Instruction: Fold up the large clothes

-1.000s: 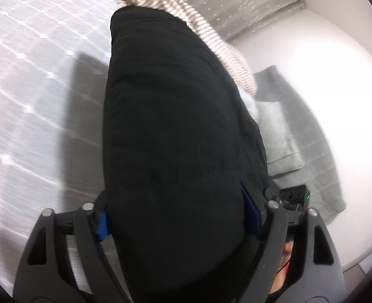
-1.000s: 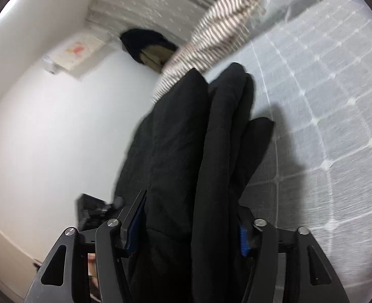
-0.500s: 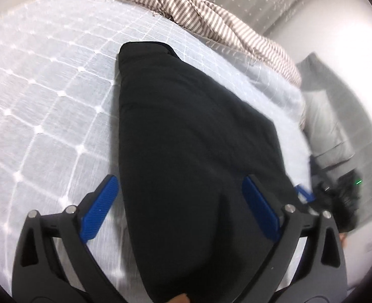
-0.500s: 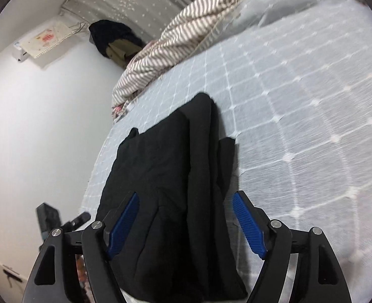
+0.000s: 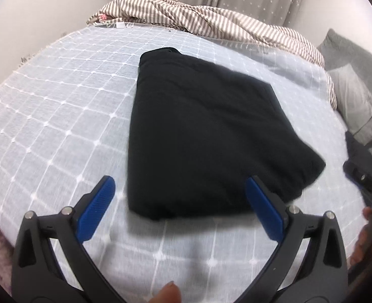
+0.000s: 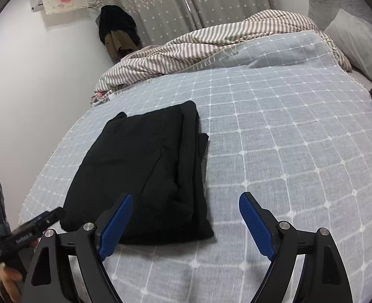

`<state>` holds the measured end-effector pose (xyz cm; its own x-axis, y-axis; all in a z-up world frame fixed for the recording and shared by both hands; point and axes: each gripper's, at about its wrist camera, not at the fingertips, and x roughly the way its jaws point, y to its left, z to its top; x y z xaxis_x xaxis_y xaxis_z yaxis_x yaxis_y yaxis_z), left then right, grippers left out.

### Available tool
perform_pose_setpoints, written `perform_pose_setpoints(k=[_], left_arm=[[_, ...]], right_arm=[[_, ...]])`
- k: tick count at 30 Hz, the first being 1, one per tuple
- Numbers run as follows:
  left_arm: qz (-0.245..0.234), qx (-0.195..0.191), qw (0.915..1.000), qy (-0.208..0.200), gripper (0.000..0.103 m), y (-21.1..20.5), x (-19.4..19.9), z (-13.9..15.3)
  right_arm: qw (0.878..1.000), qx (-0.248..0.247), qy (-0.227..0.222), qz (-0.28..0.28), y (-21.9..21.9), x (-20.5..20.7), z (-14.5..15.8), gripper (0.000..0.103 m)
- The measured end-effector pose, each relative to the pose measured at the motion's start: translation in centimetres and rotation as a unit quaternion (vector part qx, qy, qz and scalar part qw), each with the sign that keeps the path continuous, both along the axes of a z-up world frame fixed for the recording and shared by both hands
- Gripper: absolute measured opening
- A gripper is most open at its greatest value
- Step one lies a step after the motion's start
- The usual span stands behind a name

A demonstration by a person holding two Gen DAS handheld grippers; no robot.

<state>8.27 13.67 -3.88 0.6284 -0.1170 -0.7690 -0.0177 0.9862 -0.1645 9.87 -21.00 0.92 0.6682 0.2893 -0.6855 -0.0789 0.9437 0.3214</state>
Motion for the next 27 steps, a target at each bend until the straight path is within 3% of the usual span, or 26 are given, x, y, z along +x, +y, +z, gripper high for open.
perform_pose_setpoints(k=[5, 14, 27], left_arm=[[-0.009, 0.056, 0.9984, -0.003, 0.102, -2.2, -2.4, -0.5], [-0.017, 0.057, 0.9981, 0.014, 0.102, -2.9, -3.9, -1.9], [-0.011, 0.067, 0.9977, 0.007, 0.102, -3.4, -4.2, -2.0]], right_arm=[[1.000, -0.008, 0.011, 0.003, 0.8, -2.7, -0.3, 0.087], [0.995, -0.097, 0.023, 0.017, 2.9, -5.1, -2.8, 0.087], [0.992, -0.124, 0.022, 0.030, 4.1, -5.0, -3.4, 0.087]])
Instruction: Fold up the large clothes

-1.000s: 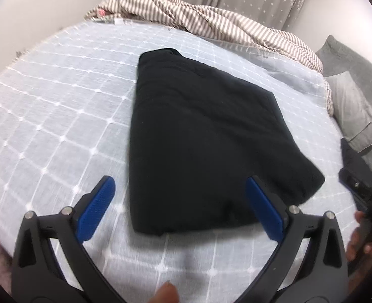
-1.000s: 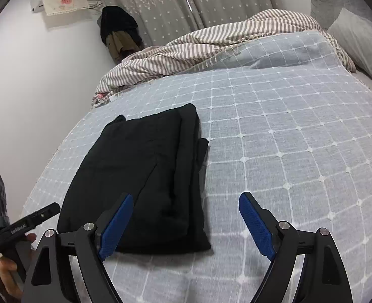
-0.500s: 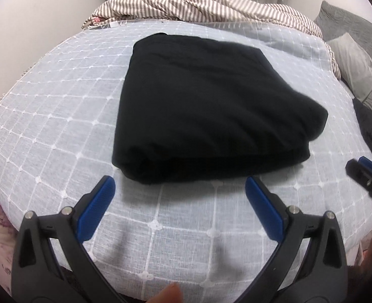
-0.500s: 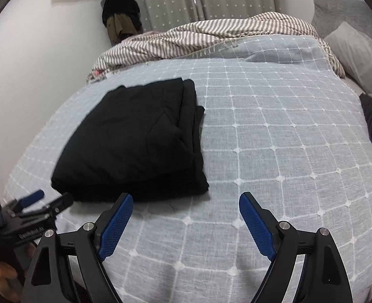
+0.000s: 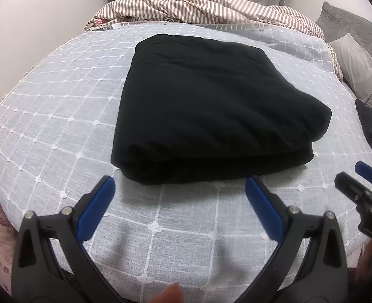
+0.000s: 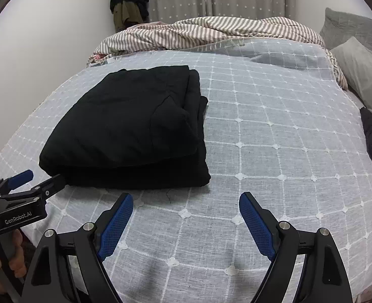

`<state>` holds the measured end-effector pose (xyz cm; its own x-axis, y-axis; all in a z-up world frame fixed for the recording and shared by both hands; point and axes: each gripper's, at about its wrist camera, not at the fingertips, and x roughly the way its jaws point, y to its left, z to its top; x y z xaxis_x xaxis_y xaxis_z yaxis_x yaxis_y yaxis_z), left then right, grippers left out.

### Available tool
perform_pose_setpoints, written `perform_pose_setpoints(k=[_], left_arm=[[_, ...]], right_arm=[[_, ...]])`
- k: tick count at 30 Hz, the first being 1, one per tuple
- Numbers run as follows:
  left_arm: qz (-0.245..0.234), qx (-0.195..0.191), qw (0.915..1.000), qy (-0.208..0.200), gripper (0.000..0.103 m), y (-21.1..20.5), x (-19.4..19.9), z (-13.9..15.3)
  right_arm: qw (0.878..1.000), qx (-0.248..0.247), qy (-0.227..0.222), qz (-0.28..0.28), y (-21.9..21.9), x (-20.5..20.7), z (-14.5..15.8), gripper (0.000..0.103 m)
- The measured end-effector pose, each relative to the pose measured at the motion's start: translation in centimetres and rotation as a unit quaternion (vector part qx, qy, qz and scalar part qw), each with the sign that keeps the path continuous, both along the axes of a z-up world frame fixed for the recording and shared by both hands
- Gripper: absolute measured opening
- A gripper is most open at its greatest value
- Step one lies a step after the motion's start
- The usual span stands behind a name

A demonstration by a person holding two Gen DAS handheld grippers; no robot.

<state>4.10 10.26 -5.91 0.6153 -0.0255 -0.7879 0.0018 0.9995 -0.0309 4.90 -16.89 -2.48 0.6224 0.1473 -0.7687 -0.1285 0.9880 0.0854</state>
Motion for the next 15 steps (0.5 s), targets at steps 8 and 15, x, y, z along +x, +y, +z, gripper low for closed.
perform_pose_setpoints(k=[8, 15], left_arm=[[0.000, 0.001, 1.0000, -0.001, 0.102, 0.15, 0.07, 0.03], [-0.003, 0.000, 1.0000, -0.001, 0.102, 0.21, 0.13, 0.05]], right_arm=[[1.000, -0.008, 0.008, 0.004, 0.56, 0.54, -0.67, 0.087], [1.000, -0.006, 0.014, 0.003, 0.77, 0.89, -0.97, 0.087]])
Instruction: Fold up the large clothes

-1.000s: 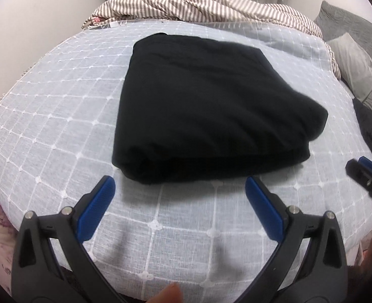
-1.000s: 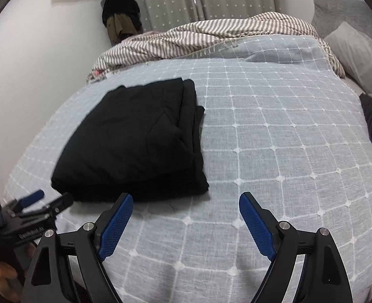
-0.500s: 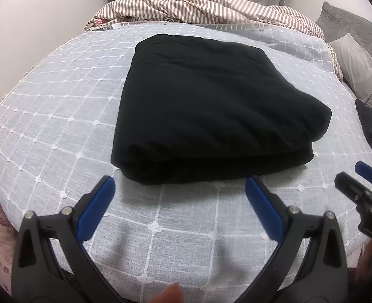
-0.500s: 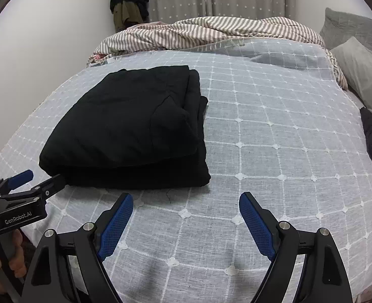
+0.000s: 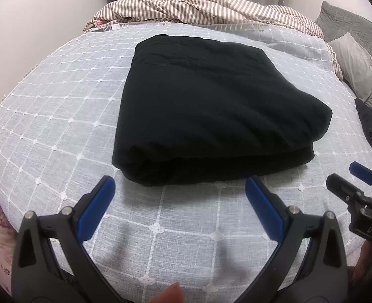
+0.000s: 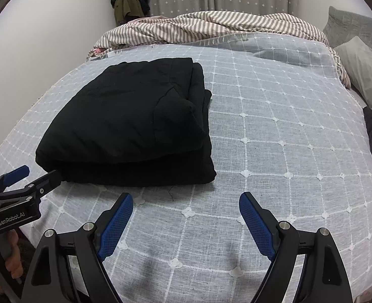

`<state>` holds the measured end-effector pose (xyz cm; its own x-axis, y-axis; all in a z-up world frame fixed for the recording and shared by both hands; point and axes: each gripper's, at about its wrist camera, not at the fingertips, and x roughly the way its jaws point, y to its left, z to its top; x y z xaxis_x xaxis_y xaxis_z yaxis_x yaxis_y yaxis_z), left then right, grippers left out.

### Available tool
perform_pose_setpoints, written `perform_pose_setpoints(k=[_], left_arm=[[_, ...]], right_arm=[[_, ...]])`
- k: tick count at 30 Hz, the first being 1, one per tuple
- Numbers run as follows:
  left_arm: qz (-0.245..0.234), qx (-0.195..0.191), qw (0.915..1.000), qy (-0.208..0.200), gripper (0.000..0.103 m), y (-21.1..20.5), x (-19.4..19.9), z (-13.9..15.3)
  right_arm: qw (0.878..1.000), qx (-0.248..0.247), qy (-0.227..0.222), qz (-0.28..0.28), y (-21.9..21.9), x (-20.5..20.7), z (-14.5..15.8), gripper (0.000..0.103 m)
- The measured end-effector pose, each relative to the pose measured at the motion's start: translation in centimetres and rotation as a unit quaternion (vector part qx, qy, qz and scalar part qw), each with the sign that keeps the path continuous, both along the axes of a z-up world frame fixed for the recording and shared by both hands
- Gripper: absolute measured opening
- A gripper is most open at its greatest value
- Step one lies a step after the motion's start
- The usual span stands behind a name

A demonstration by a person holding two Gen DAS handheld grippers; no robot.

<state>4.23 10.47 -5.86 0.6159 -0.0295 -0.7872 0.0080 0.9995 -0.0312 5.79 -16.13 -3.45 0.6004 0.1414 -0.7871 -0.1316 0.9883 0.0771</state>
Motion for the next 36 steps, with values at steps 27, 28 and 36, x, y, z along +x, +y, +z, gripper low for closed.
perform_pose_setpoints(k=[27, 28, 36], left_arm=[[-0.004, -0.004, 1.0000, 0.000, 0.102, -0.13, -0.01, 0.14], [-0.004, -0.004, 1.0000, 0.001, 0.102, -0.17, -0.02, 0.13], [-0.005, -0.003, 1.0000, 0.001, 0.102, -0.25, -0.07, 0.14]], right_arm=[[1.000, 0.004, 0.007, -0.005, -0.02, 0.26, -0.30, 0.087], [1.000, 0.004, 0.007, -0.005, -0.01, 0.26, -0.29, 0.087], [1.000, 0.004, 0.008, -0.005, 0.04, 0.31, -0.40, 0.087]])
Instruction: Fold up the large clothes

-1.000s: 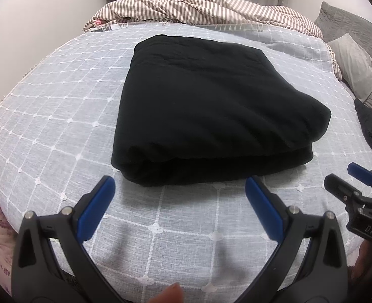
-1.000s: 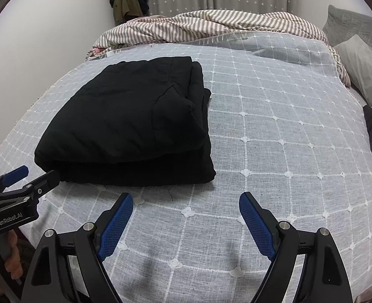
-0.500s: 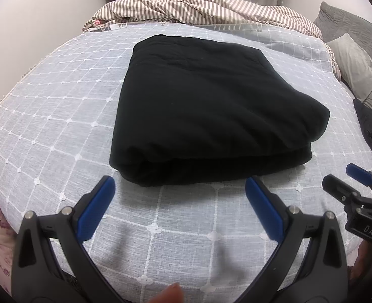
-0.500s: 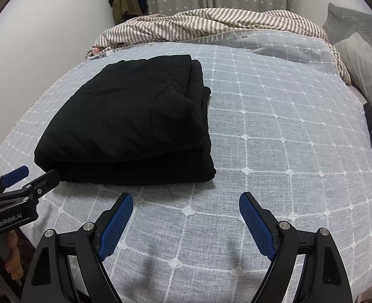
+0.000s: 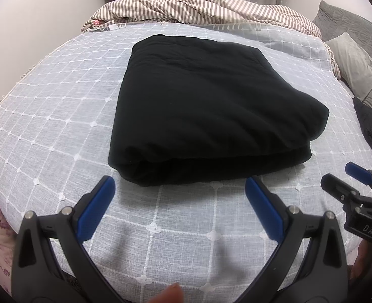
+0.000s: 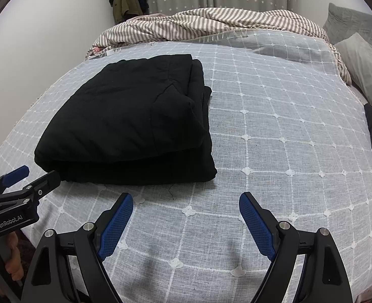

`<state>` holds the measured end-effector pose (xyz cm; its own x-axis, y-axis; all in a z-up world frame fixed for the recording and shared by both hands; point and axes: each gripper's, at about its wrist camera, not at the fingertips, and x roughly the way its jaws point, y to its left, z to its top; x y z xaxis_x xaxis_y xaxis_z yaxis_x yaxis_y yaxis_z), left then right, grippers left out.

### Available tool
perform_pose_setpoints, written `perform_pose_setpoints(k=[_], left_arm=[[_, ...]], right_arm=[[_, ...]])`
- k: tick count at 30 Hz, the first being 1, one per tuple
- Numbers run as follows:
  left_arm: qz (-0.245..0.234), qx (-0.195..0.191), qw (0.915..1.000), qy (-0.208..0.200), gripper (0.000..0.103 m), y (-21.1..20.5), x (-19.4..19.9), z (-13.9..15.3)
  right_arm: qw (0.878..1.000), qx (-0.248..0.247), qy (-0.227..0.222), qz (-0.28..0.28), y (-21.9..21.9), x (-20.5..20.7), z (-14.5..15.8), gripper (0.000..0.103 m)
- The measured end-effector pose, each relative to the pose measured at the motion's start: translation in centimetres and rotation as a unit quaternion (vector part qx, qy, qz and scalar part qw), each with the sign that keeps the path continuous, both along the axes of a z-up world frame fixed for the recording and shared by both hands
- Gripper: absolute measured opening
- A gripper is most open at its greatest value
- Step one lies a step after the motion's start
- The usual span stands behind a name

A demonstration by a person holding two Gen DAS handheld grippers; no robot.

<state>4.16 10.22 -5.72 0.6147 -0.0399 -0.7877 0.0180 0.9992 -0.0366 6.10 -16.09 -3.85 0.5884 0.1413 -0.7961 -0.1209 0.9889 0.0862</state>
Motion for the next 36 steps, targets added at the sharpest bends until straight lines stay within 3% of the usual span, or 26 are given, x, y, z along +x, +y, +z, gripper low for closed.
perform_pose_setpoints(k=[36], left_arm=[[-0.005, 0.010, 0.9999, 0.003, 0.102, 0.4, 0.6, -0.5]], right_arm=[[1.000, -0.007, 0.003, -0.003, 1.1, 0.9, -0.3, 0.087]])
